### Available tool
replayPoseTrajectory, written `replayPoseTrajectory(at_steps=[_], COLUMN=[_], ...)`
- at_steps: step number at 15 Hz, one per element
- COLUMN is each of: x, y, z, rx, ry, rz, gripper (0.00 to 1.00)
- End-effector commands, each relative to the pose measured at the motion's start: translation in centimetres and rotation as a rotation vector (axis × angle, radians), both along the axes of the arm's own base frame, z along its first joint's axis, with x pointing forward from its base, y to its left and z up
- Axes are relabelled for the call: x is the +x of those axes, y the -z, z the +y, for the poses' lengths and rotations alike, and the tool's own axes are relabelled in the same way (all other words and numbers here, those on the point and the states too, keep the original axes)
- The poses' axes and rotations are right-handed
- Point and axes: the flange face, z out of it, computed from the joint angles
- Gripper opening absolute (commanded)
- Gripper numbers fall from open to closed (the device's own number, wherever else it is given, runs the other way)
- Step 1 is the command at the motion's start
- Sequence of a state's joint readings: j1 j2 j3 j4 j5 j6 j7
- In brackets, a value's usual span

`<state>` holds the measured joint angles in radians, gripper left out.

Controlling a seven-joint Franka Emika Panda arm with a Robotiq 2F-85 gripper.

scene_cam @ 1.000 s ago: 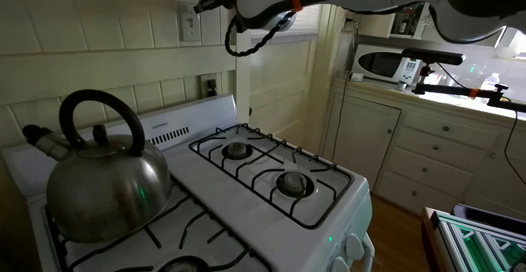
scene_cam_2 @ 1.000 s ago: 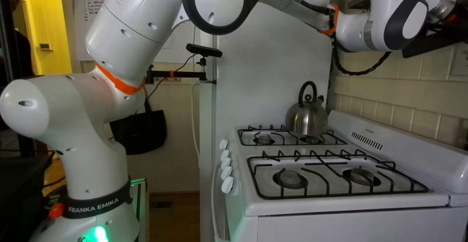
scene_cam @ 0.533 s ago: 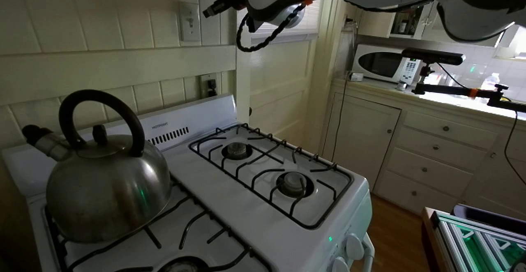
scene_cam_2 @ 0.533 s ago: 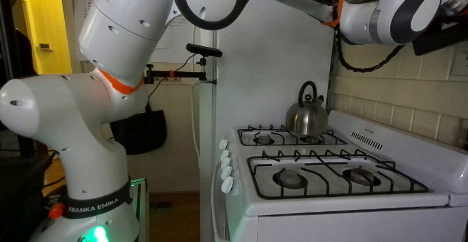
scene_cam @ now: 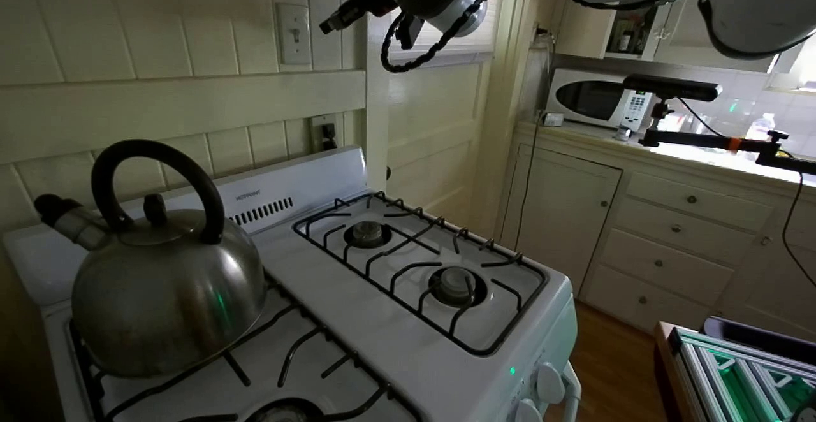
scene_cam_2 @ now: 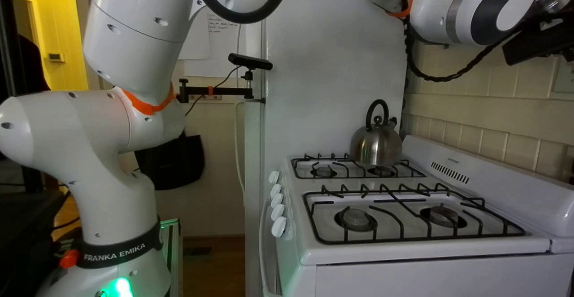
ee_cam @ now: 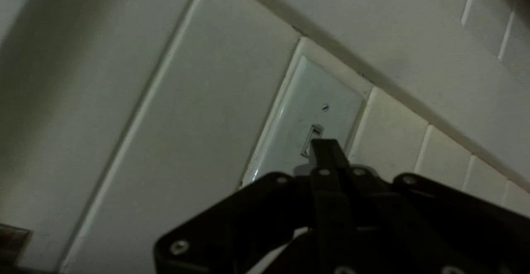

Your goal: Push the switch up

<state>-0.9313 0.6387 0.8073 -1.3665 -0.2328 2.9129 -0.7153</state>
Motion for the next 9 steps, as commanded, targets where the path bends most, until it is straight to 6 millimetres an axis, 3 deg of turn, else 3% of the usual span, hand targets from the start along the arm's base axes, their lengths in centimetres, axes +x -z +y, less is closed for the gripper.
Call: replayPoseTrajectory(at_steps=[1, 9], x=[-1.8, -5.8], y=[0.9, 1.3], z=[0.9, 0.2], rx=[-0.008, -0.016], ry=[-0.054, -0.039], rz=[0.078, 0.141], gripper=[0.00, 0.00])
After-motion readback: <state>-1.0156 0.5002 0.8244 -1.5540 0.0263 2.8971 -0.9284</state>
